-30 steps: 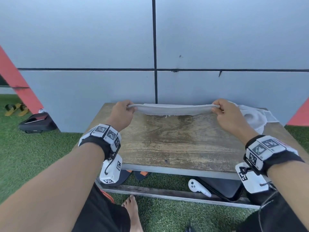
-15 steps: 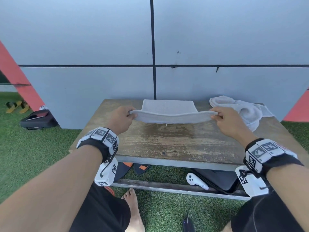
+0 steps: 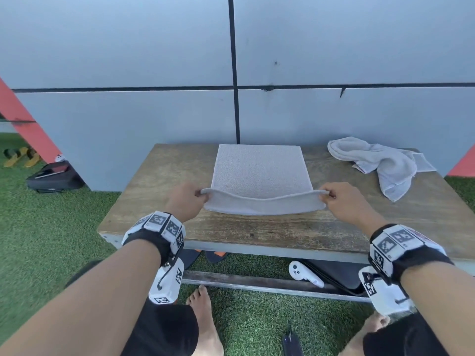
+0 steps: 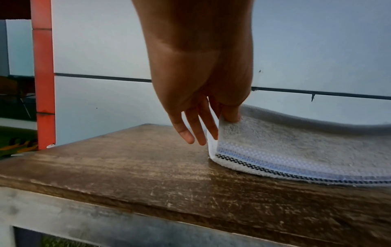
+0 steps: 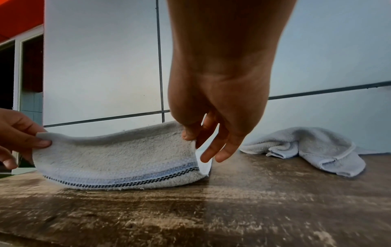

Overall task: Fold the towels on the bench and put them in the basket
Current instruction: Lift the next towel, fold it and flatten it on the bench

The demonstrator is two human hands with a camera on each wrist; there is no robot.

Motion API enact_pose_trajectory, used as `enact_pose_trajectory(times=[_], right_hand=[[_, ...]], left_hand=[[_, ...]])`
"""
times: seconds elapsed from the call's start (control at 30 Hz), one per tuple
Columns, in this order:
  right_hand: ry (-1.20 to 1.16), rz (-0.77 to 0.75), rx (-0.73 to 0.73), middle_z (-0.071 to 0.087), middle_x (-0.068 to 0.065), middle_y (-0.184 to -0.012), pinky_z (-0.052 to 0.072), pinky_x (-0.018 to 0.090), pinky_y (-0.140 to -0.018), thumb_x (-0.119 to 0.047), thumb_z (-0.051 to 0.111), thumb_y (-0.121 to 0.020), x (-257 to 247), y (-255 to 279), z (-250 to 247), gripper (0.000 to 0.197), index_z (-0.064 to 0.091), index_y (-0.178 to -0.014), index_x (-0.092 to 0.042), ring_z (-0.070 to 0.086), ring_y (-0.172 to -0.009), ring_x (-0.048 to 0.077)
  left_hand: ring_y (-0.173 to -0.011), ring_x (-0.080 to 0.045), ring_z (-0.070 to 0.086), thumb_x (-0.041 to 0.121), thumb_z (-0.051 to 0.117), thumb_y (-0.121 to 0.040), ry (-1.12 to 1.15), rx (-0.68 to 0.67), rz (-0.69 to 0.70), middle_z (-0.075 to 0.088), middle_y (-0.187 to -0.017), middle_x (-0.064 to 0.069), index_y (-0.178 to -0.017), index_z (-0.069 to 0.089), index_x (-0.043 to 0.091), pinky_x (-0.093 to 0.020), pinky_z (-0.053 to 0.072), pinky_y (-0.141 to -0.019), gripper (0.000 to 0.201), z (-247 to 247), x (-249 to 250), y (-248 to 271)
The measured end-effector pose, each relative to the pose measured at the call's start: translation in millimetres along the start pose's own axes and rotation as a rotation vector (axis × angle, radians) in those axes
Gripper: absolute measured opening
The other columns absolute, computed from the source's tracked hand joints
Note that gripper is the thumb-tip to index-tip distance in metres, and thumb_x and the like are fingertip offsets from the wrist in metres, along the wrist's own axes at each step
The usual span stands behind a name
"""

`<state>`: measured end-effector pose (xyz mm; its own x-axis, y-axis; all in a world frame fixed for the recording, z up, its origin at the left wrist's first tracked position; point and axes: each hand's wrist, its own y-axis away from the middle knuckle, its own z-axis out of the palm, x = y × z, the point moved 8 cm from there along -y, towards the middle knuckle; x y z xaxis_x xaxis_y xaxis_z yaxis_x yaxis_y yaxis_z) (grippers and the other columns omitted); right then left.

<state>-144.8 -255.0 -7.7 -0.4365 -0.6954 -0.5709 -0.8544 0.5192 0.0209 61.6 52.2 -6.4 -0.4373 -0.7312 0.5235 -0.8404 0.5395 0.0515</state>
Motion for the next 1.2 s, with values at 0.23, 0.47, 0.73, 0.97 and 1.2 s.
enact_pose_trajectory(times=[0.23, 0.47, 0.73, 0.97, 1.2], right_hand=[[-0.061, 0.096, 0.083, 0.048, 0.009, -0.068, 0.028, 0.034, -0.057, -0.021, 0.054, -0.099, 14.7, -13.5, 11.8, 0.033, 0.045, -0.071, -0.007, 0.042, -0.064, 0.023], [-0.115, 0.103, -0.137, 0.033, -0.001, -0.058, 0.024, 0.030, -0.056, -0.029, 0.064, -0.095, 28.8, -4.3, 40.5, 0.046, 0.033, -0.064, -0.015, 0.030, -0.053, 0.015], [-0.323, -0.108, 0.201, 0.037, -0.002, -0.065, 0.026, 0.024, -0.051, -0.026, 0.046, -0.104, 2.5, -0.1, 3.3, 0.030, 0.036, -0.078, -0.013, 0.028, -0.054, 0.009], [-0.248, -0.132, 0.234, 0.038, -0.007, -0.063, 0.026, 0.022, -0.052, -0.026, 0.044, -0.105, -5.7, -1.6, -19.9, 0.028, 0.036, -0.080, -0.017, 0.030, -0.055, 0.009], [-0.199, -0.024, -0.223, 0.067, 0.001, -0.085, 0.044, 0.027, -0.066, -0.033, 0.046, -0.104, -1.1, 7.0, -1.2, 0.028, 0.062, -0.099, -0.011, 0.060, -0.071, 0.016]], left_hand=[[-0.060, -0.016, 0.046, 0.032, 0.061, -0.098, 0.191, 0.039, -0.127, 0.048, -0.064, 0.001, -0.075, 0.051, 0.011, -0.023, 0.033, -0.053, 0.033, 24.1, -14.3, -11.6], [-0.037, -0.007, 0.030, 0.027, 0.069, -0.092, 0.110, -0.146, -0.068, 0.040, -0.045, 0.006, -0.055, 0.046, 0.014, -0.016, 0.029, -0.041, 0.046, 55.3, -16.0, -11.1], [-0.041, -0.005, 0.029, 0.025, 0.052, -0.102, 0.345, 0.156, 0.080, 0.041, -0.054, 0.005, -0.079, 0.055, 0.008, -0.022, 0.027, -0.044, 0.029, 17.4, 17.5, -13.8], [-0.049, -0.002, 0.049, 0.029, 0.047, -0.105, 0.295, 0.147, 0.121, 0.061, -0.064, -0.001, -0.103, 0.063, 0.018, -0.031, 0.038, -0.053, 0.020, 0.5, 32.8, -4.6], [-0.075, -0.028, 0.065, 0.039, 0.052, -0.101, 0.150, -0.251, -0.020, 0.068, -0.080, -0.006, -0.099, 0.071, 0.011, -0.036, 0.049, -0.066, 0.034, 34.1, -2.1, 2.7]])
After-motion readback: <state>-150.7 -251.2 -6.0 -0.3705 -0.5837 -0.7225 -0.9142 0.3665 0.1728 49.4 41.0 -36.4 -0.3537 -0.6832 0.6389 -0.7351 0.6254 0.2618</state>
